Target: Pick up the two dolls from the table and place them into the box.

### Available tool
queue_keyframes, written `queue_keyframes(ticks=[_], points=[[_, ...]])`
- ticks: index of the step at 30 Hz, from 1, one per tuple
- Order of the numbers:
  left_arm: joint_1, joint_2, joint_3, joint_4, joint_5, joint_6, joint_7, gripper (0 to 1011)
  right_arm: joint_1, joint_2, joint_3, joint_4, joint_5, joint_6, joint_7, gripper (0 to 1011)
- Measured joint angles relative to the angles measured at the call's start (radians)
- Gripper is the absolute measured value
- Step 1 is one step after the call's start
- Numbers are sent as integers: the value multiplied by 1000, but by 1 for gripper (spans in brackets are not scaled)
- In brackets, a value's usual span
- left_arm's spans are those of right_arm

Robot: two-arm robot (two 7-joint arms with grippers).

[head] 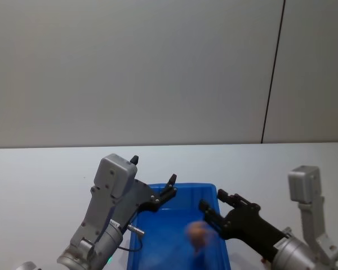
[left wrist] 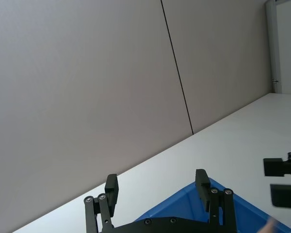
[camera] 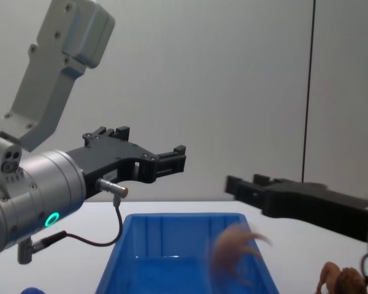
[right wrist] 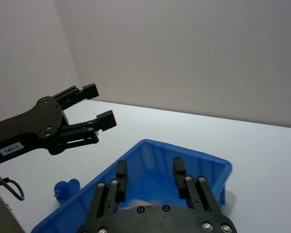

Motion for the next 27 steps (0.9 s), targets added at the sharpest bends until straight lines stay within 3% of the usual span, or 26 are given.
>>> queue_keyframes(ticks=[8,16,27], points=[[0,0,0,0,0,0,0,1001,35,-29,-18,47,-5,9,26,761],[0,0,0,0,0,0,0,1001,45,-40,-26,63,-5,9,6,979],[0,0,0,0,0,0,0,1001,13,-24,-22,23,-11,14,-90,1001]])
